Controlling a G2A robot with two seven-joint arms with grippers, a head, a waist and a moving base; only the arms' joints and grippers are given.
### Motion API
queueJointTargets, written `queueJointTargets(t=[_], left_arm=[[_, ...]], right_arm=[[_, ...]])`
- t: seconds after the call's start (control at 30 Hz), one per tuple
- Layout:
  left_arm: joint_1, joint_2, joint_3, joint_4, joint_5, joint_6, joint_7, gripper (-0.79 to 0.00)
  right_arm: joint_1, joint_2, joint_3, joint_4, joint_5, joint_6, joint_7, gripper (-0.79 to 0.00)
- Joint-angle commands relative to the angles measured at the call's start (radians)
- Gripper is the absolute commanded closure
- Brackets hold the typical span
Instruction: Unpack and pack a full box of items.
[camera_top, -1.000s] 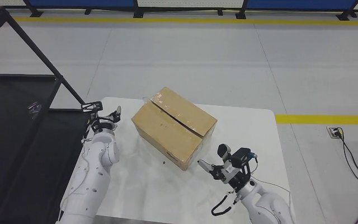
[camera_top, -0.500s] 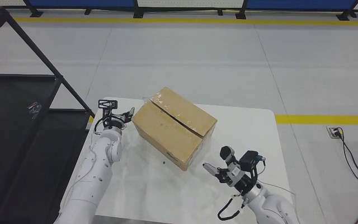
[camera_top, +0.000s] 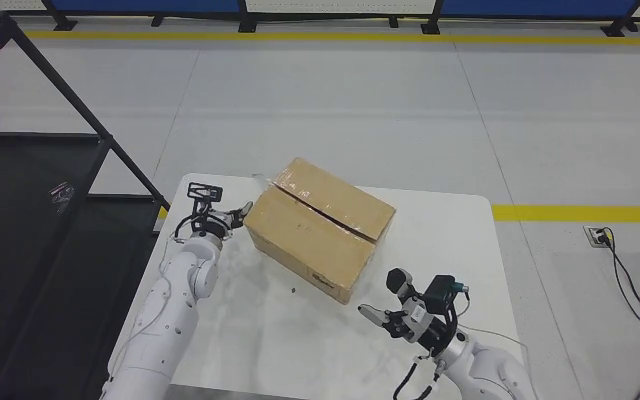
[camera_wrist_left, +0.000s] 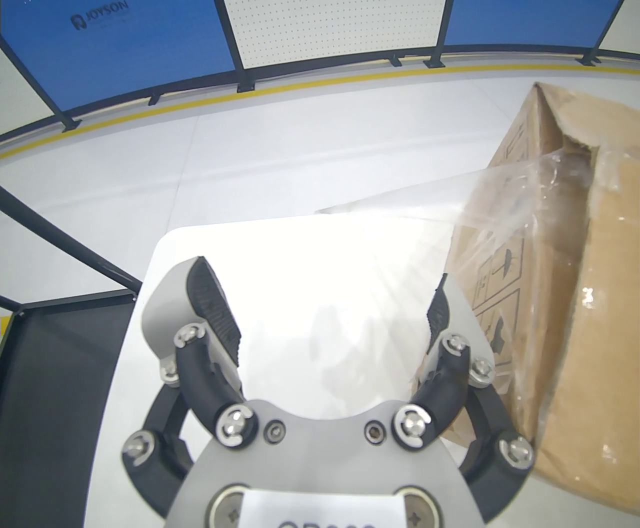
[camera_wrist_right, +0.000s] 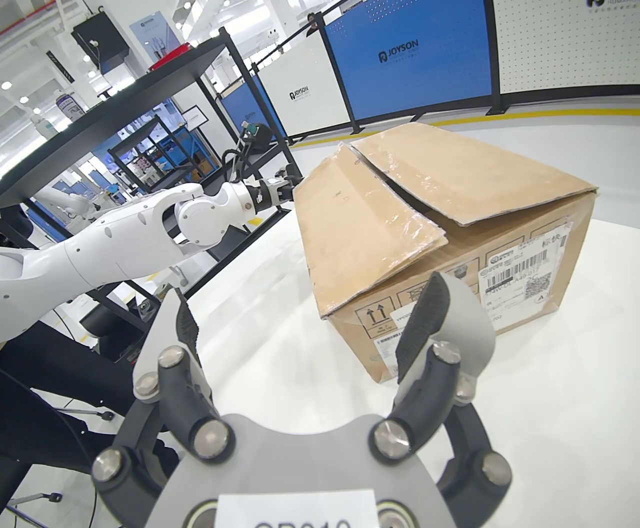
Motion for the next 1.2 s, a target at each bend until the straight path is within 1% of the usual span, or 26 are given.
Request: queueJointTargets(t=[0.0, 0.1, 0.17, 0.2, 0.43, 0.57, 0.6, 0.67, 1.07, 1.17], left_arm=[[0.022, 0.004, -0.006, -0.032, 0.007, -0.008, -0.006, -0.785], [0.059, 0.011, -0.017, -0.086, 0.019, -0.026, -0.021, -0.785], [0.085, 0.016, -0.024, -0.122, 0.028, -0.036, -0.03, -0.785], [0.098, 0.019, -0.028, -0.14, 0.031, -0.042, -0.035, -0.785], [0.174, 0.037, -0.074, -0.251, 0.014, -0.12, -0.105, -0.785], [0.207, 0.043, -0.106, -0.302, -0.019, -0.114, -0.111, -0.785], [0.208, 0.043, -0.113, -0.308, -0.029, -0.098, -0.115, -0.785], [0.201, 0.038, -0.12, -0.307, -0.043, -0.006, -0.09, -0.785], [0.204, 0.038, -0.119, -0.308, -0.043, -0.008, -0.09, -0.785], [0.227, 0.04, -0.119, -0.333, -0.046, -0.041, -0.11, -0.785]], right_arm=[[0.0, -0.002, 0.005, 0.01, 0.035, 0.039, -0.001, -0.785], [0.018, -0.004, 0.019, 0.032, 0.167, 0.093, 0.042, -0.785], [0.035, -0.002, 0.037, 0.037, 0.235, 0.131, 0.097, -0.785], [0.04, -0.001, 0.042, 0.031, 0.234, 0.139, 0.115, -0.785], [0.04, -0.001, 0.042, 0.031, 0.234, 0.139, 0.115, -0.785], [0.04, -0.001, 0.042, 0.031, 0.234, 0.139, 0.115, -0.785], [0.04, -0.001, 0.042, 0.031, 0.234, 0.139, 0.115, -0.785], [0.04, -0.001, 0.042, 0.031, 0.234, 0.139, 0.115, -0.785], [0.04, -0.001, 0.042, 0.031, 0.234, 0.139, 0.115, -0.785], [0.04, -0.001, 0.042, 0.031, 0.234, 0.139, 0.115, -0.785]])
